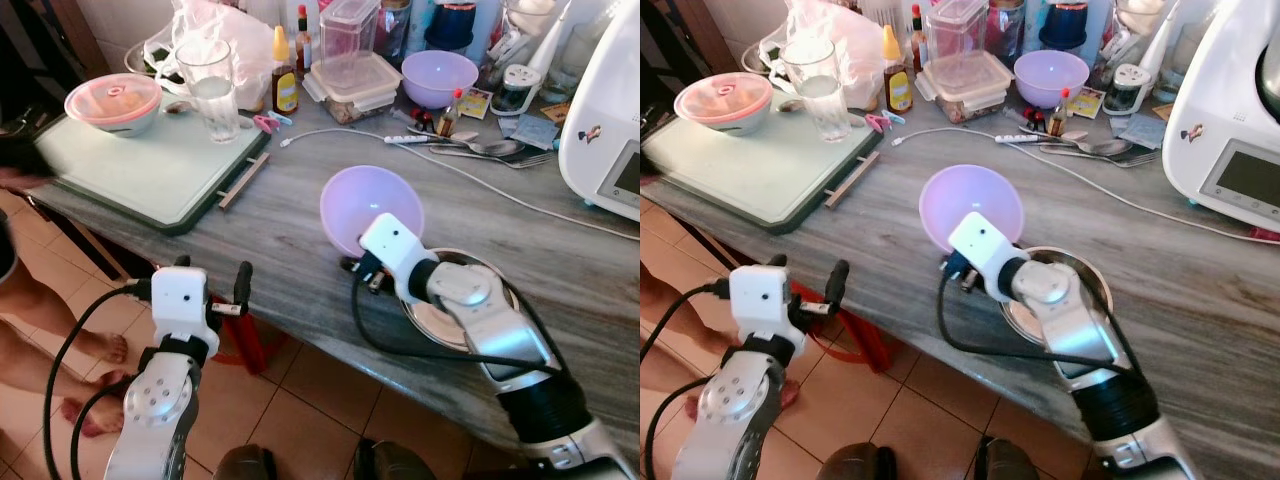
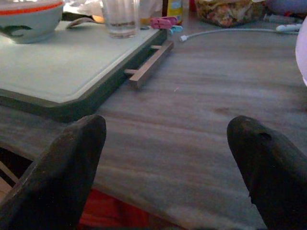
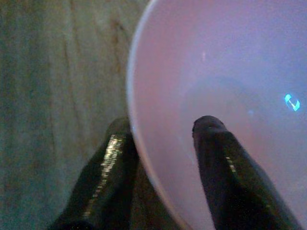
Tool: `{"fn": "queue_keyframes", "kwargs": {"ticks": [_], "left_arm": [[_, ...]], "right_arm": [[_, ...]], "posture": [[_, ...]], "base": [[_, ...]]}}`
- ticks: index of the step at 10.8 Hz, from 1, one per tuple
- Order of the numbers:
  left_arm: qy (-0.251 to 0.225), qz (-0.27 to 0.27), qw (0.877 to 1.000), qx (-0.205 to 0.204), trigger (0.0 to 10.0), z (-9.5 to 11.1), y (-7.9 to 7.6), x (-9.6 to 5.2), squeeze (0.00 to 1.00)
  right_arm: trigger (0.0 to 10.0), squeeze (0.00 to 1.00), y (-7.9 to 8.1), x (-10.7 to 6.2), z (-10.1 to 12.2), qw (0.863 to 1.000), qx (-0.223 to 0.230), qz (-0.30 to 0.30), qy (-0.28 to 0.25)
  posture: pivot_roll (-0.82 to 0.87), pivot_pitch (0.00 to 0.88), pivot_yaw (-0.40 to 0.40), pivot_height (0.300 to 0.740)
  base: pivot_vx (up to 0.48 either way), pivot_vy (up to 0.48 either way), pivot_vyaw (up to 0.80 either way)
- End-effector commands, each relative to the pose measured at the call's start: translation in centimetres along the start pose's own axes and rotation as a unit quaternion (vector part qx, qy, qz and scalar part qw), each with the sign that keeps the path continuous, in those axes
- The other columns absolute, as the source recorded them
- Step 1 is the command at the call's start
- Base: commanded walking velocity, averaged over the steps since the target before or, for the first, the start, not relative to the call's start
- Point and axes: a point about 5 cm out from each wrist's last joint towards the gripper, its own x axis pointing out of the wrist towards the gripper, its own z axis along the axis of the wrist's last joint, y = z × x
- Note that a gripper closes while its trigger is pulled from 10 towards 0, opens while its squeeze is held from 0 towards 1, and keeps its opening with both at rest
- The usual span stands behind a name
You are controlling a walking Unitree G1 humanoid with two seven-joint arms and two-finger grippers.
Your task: Setting the table
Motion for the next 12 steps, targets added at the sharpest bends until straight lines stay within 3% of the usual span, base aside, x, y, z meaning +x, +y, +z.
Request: {"fn": "queue_keyframes", "kwargs": {"ticks": [1,8,10,12], "left_arm": [[0.01,-0.001,1.0,-0.002,10.0,-0.4,0.2,0.0,0.0],[-0.002,-0.01,1.0,0.001,10.0,-0.3,0.1,1.7,0.0],[-0.003,-0.007,1.0,-0.003,10.0,-0.4,0.0,1.6,0.0],[-0.003,-0.008,1.0,-0.004,10.0,-0.5,-0.1,1.6,0.0]], "right_arm": [[10.0,1.0,0.0,-0.2,0.9,1.0,-0.017,0.004,-0.008],[10.0,1.0,-2.2,-1.0,3.0,0.999,-0.027,-0.038,-0.029],[10.0,1.0,-2.9,-1.5,4.2,0.991,-0.003,-0.104,-0.086],[10.0,1.0,-3.7,-2.4,5.3,0.967,0.025,-0.207,-0.144]], "posture": [[0.08,0.103,0.057,0.74],[0.04,0.031,0.063,0.74],[0.04,0.033,0.06,0.74],[0.03,0.037,0.065,0.74]], "base": [[0.0,0.0,0.0],[0.0,0.0,0.0],[0.0,0.0,0.0],[0.0,0.0,0.0]]}}
